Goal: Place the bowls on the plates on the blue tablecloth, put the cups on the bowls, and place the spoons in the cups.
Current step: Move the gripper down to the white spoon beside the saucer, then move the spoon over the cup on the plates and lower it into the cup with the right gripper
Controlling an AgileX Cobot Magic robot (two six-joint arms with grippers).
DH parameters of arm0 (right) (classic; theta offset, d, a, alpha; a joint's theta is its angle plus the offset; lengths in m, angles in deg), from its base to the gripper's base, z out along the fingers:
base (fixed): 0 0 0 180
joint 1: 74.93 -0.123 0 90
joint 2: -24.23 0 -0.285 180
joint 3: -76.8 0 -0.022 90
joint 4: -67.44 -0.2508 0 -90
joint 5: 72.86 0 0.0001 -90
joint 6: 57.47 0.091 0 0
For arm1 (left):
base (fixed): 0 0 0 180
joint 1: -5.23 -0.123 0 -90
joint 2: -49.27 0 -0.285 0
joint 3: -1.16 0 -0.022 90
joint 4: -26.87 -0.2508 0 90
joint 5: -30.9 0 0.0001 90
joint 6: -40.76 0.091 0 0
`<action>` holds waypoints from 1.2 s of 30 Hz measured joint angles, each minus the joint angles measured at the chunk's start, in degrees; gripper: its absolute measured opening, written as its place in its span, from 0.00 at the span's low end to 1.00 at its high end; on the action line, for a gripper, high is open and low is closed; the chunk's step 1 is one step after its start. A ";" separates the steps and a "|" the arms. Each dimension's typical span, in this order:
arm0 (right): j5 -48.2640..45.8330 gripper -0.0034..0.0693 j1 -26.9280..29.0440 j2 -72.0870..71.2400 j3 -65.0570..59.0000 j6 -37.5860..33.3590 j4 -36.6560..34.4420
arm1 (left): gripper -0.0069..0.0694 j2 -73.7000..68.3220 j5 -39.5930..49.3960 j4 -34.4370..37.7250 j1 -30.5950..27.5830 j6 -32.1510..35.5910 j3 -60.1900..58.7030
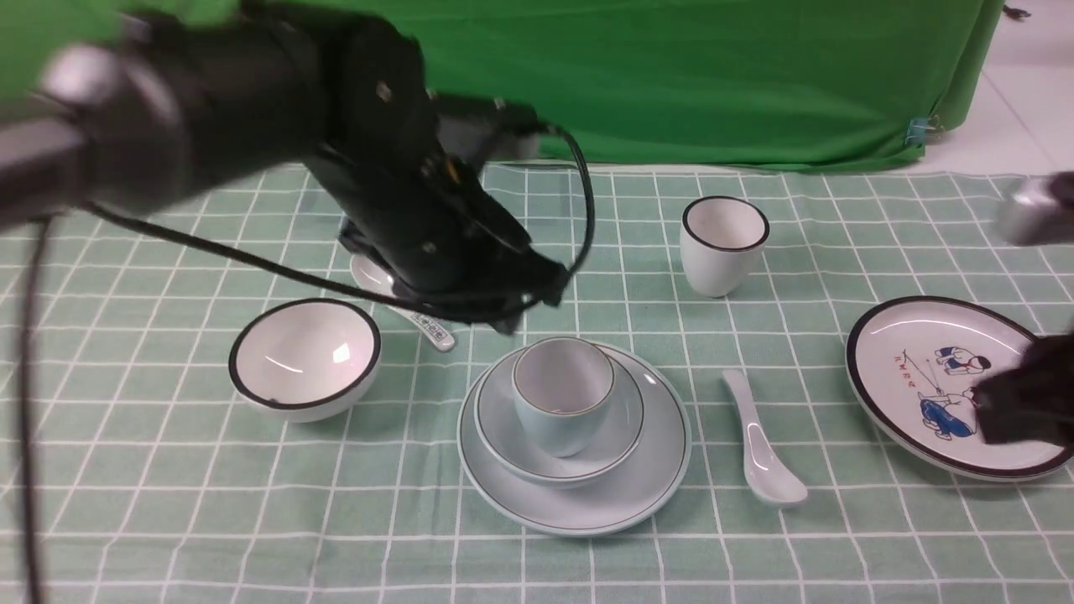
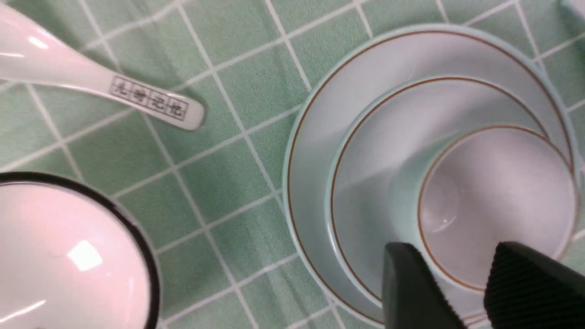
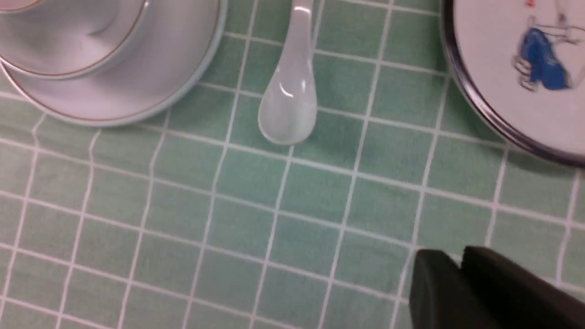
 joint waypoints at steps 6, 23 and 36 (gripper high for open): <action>4.88 0.50 -5.94 14.84 8.31 -0.45 1.03 | 0.11 16.77 -0.24 -1.79 0.00 -0.86 -7.14; 15.37 0.69 -8.22 43.06 21.28 3.06 2.41 | 0.10 54.55 -2.73 -2.70 0.00 -11.86 -37.45; 16.10 0.30 -8.32 44.52 21.28 1.55 2.61 | 0.10 57.33 0.70 -6.54 0.00 -14.88 -37.85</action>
